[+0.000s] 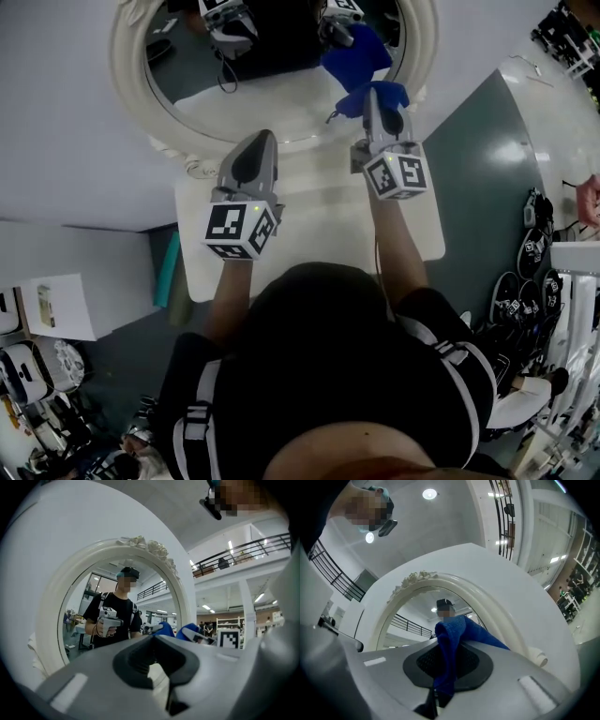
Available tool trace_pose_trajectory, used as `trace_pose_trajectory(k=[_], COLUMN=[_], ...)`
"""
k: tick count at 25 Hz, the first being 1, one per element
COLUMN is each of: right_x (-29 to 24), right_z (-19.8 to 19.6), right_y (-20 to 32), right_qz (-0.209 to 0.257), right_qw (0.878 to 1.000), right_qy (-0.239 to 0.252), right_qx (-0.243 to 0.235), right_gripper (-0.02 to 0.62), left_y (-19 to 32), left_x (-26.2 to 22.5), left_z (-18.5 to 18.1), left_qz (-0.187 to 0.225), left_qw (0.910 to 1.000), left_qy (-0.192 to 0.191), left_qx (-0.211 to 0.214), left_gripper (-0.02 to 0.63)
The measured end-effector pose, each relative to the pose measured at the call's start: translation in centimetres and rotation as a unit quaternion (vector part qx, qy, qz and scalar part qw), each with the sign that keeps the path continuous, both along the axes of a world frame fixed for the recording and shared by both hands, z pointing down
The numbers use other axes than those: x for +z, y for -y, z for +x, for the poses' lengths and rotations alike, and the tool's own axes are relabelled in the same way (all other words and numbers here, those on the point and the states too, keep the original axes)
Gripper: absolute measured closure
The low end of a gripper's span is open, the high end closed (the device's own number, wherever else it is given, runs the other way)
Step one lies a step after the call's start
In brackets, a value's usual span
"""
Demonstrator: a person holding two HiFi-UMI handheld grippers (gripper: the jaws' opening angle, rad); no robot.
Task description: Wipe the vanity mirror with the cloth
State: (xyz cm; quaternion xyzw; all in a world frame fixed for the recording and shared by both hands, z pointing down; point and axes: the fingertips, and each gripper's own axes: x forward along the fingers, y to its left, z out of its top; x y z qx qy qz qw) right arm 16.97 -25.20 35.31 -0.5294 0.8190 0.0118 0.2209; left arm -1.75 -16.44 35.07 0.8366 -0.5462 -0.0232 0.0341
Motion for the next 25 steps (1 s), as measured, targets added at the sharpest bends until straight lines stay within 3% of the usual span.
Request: trace_pose_trajectory(k=[14, 25], right_x=[0.2, -2.1], right_z=[0.4, -0.8], right_y=[5.2, 4.8], right_qz=[0.001, 0.025], right_qw=[0.999, 0.999], right_qy=[0.032, 0.01], right_qx=[-0.025, -0.044], right_gripper=[0.566, 0.566], left_y=[3.6, 3.5], left_x=[0.3, 1.5], left_z=[-1.5, -2.1], left_qz=[-0.01, -0.014], left_qw=[0.9993, 0.9993], left_qy=[0.01, -0.002], left_qx=[-0.036, -0.035], left_gripper=[0.598, 0.598])
